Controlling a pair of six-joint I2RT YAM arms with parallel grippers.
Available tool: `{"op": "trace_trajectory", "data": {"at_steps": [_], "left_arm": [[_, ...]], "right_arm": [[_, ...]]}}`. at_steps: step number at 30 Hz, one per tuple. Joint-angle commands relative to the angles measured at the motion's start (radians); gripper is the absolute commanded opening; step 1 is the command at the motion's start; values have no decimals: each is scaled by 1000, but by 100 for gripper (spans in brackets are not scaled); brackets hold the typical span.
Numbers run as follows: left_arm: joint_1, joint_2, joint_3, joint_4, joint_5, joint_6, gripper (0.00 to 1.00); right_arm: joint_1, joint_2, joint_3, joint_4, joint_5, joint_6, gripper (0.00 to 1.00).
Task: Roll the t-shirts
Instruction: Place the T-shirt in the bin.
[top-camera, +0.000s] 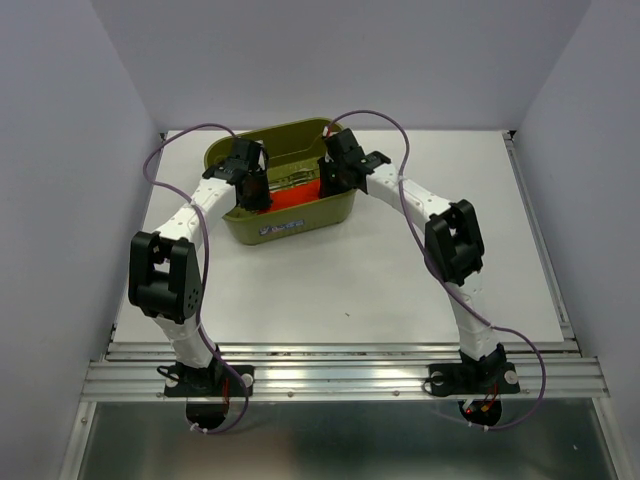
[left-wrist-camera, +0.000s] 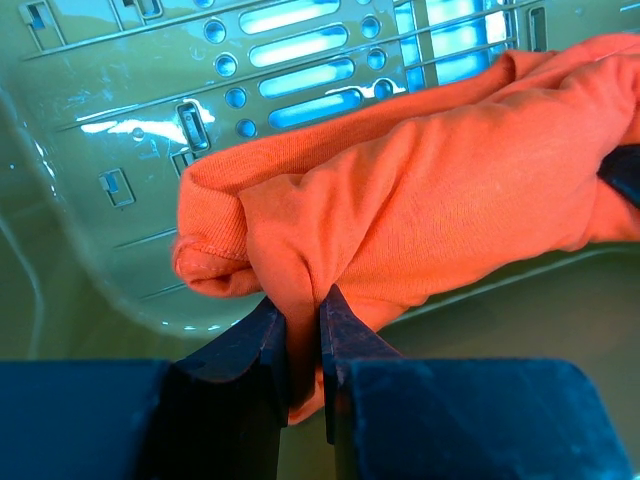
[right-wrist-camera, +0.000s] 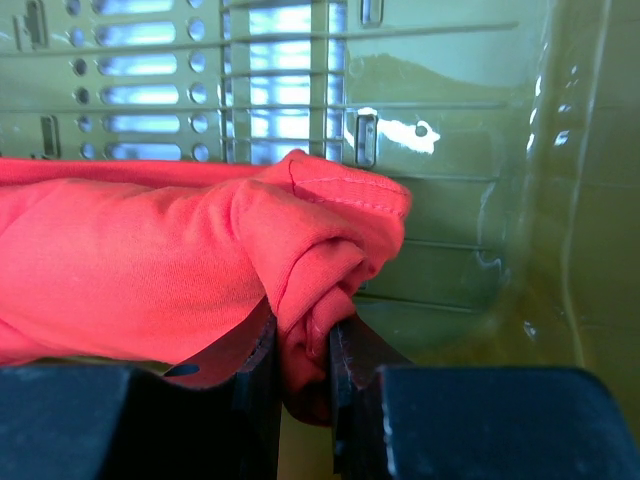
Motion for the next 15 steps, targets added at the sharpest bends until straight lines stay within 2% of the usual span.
{"op": "trace_trajectory", "data": {"at_steps": [1, 15], "left_arm": [[12, -26, 11, -19, -37, 31, 0], [12, 45, -43, 31, -43, 34, 0]], "right_arm": [[-15, -8, -21, -1, 37, -31, 1], [-15, 42, -66, 10, 40, -29, 1]]}}
